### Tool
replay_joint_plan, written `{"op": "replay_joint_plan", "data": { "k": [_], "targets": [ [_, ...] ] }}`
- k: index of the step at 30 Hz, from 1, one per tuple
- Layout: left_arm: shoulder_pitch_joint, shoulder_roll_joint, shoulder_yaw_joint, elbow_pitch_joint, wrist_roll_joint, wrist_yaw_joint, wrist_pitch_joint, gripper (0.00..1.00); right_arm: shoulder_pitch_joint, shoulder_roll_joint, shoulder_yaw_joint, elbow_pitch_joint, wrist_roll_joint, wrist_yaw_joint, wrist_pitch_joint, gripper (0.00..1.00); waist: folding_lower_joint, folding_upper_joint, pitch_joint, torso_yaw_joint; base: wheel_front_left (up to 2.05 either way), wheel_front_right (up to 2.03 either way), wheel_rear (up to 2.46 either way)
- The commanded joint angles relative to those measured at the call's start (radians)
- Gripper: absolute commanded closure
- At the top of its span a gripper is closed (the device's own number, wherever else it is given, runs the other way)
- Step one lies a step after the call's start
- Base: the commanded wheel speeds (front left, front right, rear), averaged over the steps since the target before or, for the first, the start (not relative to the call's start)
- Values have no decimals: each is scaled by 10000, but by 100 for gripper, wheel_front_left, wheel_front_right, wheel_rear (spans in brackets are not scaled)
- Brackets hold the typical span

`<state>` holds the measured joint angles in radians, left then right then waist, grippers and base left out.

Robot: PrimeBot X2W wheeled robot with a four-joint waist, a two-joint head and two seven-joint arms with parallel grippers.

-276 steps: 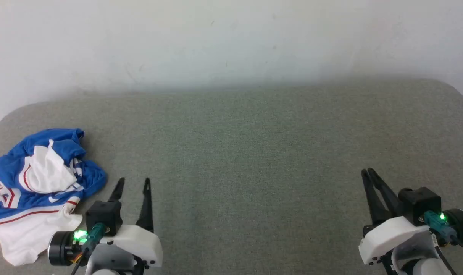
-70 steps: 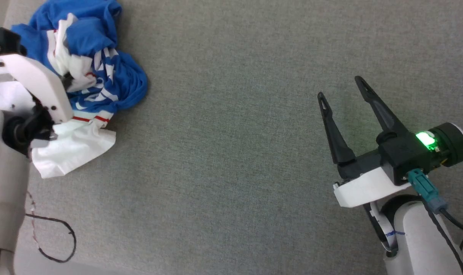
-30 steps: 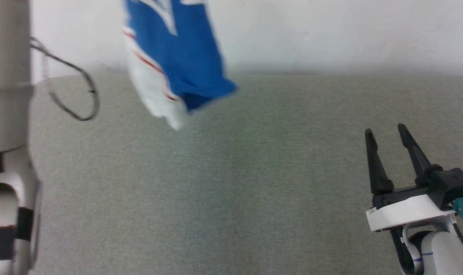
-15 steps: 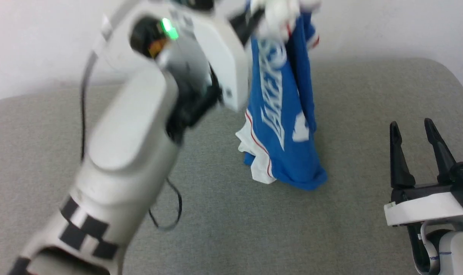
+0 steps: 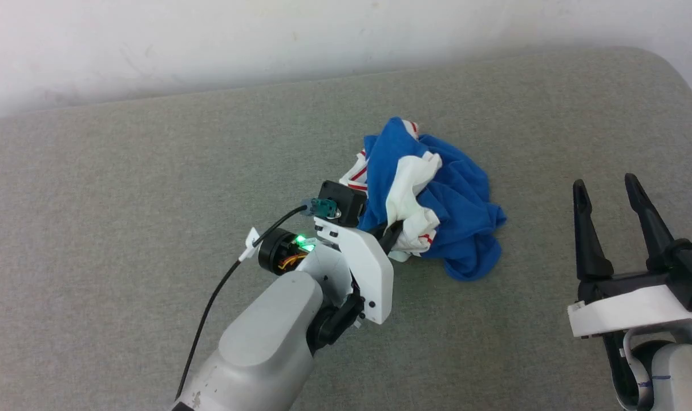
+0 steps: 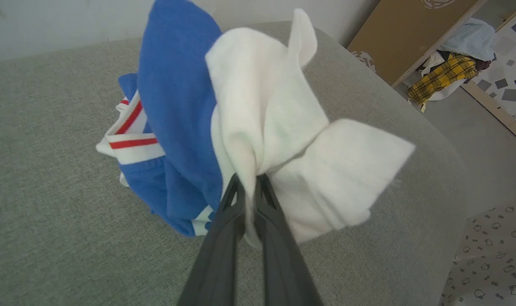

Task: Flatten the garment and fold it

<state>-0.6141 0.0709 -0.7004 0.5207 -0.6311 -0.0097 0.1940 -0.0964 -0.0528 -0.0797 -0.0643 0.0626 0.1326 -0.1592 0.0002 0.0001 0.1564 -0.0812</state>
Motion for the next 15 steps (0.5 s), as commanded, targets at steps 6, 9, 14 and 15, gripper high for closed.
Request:
{"op": "replay_joint_plan", "data": {
  "k": [6,9,14,15],
  "targets": [
    [-400,-124,-66,200,1,-11,-760,0,-26,26,-113,50,-22,-19,4,0,-2,-1,-187,337,0,0,0],
    [-588,-1,252,-93,29,100,-1400,0,68,26,-158,77,3,-19,4,0,-2,-1,-406,432,0,0,0],
    [140,960,1264,-1478,-92,711,-2537,0,343,26,-239,79,74,-19,4,0,-2,-1,-659,551,0,0,0],
    [445,1253,1512,-1854,-98,894,-2778,0,402,26,-246,82,97,-19,6,0,-2,-1,-680,566,0,0,0]
  ]
}}
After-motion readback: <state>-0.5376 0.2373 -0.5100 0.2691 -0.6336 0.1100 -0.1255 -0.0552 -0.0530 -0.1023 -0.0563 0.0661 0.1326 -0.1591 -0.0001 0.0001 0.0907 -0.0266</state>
